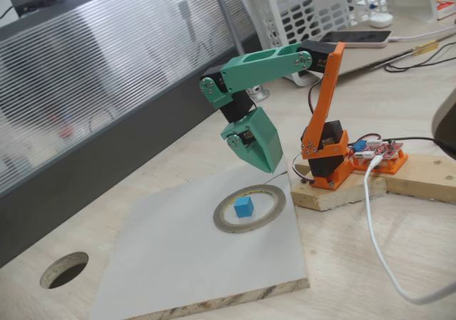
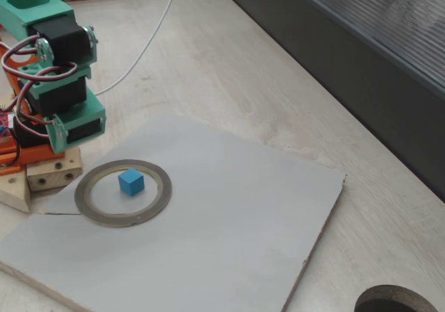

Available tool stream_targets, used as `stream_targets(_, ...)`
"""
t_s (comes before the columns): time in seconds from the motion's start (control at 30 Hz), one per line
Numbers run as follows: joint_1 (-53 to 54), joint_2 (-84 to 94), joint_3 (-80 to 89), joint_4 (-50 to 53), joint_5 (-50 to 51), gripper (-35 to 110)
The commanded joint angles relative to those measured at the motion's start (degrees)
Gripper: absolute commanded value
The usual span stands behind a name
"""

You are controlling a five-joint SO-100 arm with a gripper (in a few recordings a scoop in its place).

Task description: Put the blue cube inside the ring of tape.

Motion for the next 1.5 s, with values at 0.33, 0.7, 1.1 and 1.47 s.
stream_targets(0.33,0.70,1.41,-0.70,2.11,0.35,-1)
stream_targets(0.7,0.70,1.23,-0.62,2.20,0.35,-1)
stream_targets(1.1,0.35,2.37,-1.23,10.28,0.44,-1)
stream_targets(1.47,0.18,15.82,-0.53,10.28,0.09,-1)
